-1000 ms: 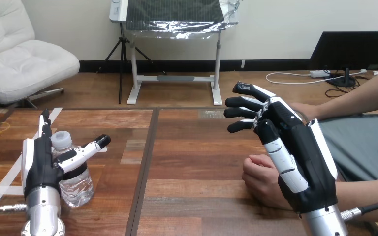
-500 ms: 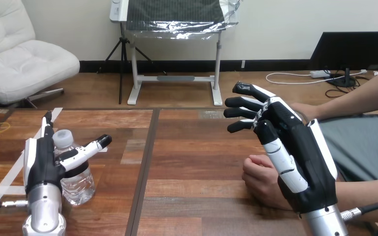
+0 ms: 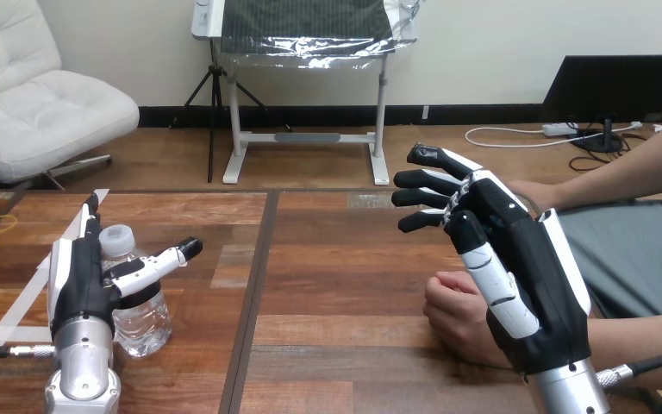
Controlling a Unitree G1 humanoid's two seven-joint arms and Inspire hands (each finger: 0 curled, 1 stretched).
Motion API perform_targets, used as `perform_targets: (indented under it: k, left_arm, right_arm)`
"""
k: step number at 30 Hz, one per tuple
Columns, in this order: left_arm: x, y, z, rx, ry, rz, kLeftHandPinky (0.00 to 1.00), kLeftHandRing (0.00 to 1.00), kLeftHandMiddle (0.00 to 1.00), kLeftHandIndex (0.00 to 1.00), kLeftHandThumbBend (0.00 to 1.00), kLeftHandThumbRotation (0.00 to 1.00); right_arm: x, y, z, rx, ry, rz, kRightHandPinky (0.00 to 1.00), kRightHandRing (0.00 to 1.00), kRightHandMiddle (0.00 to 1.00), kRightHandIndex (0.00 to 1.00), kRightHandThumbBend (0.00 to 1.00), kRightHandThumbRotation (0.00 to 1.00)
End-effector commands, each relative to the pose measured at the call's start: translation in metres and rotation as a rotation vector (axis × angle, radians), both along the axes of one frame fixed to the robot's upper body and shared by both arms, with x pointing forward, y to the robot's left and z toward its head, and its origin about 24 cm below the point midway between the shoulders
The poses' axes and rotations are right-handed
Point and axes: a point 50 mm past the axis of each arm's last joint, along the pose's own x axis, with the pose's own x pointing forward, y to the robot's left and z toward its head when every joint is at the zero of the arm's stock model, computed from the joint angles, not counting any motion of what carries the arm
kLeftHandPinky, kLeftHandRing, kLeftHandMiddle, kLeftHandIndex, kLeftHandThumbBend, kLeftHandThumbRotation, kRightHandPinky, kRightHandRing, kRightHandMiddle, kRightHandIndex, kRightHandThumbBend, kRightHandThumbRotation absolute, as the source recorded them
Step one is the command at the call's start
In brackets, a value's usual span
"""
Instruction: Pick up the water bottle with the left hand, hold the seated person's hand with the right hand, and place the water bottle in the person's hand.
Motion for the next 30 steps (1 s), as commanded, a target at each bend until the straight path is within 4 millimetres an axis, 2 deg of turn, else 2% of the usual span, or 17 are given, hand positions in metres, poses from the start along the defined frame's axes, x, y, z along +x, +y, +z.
perform_targets:
  k: [1,21,30]
  left_arm:
    - [0.0128,-0.0067,0.0172,0.036,-0.037,-0.037,0.91,0.99,0.99,1.00,0.94,0.26]
    - [0.0124,-0.0077,0.0167,0.035,0.013,-0.017,0.88,0.97,0.98,1.00,0.93,0.21]
    - [0.0129,-0.0087,0.0182,0.043,0.034,-0.003,0.80,0.92,0.96,0.98,0.92,0.15]
  right_arm:
    - [0.0055,0.0025,0.0150,0.009,-0.070,0.007,0.59,0.71,0.75,0.80,0.58,0.76]
    - [0.0047,0.0028,0.0153,0.014,-0.070,0.009,0.59,0.71,0.74,0.80,0.56,0.76]
    - [0.0048,0.0028,0.0154,0.013,-0.072,0.008,0.59,0.70,0.74,0.80,0.56,0.76]
